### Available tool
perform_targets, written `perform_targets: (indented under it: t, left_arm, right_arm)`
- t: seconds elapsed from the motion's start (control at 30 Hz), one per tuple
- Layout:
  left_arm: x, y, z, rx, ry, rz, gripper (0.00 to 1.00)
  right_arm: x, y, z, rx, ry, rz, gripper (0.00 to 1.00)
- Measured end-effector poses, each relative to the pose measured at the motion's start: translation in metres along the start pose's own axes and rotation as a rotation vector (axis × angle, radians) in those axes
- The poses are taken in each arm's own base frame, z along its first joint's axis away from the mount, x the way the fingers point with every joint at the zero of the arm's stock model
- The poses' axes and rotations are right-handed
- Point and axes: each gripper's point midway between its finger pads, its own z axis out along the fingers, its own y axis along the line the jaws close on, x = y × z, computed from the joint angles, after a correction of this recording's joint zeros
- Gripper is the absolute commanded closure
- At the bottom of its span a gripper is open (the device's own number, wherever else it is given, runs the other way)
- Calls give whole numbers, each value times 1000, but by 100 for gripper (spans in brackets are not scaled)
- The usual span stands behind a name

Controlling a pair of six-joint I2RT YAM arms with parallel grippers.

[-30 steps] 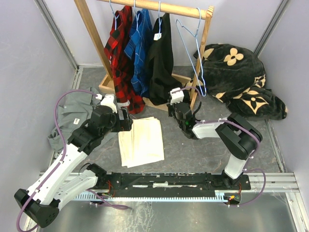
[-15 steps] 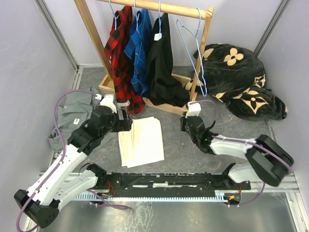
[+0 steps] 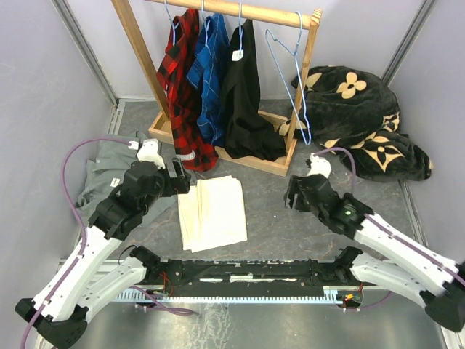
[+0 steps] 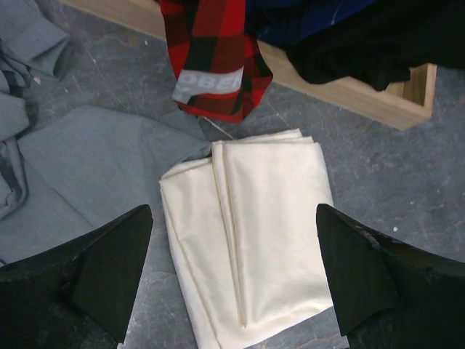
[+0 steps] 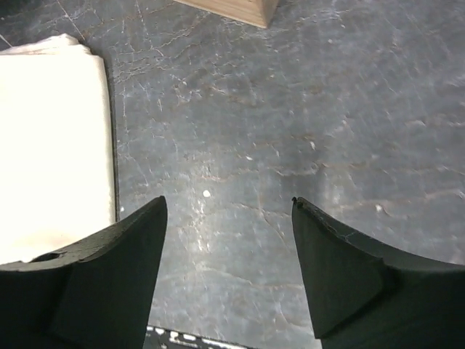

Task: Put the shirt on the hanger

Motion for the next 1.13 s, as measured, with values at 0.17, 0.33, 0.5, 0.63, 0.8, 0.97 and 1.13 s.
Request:
perform_targets:
  t: [0.17,0.33,0.5,0.63,0.8,0.97,1.13]
  left_arm:
    - [-20,4,-14,-13,-73,-13,1]
    - [-25,12,-24,-32,-109,-19,1]
    - [-35,17,-41,-25,-181,-44,1]
    - [-41,22,-52,-29,-229,-62,1]
    - [-39,31,-58,-41,-270,-78,1]
    - [-33,39,-60,-61,-286,-84,1]
    - [-34,41,-63,-65,-300,-89,1]
  right_arm:
    - [-13,-22,-52,10,-19,31,15]
    - [-77,-36,-120,6,-219,78,1]
    - [-119,-61,-179,4,-403,86,1]
    - [-124,-76,-195,27,-455,45,1]
    - [-105,-96,-202,-2,-520,44,1]
    - [-92,-109,-203,-11,-557,70,1]
    - [-87,-110,-197,0,-544,62,1]
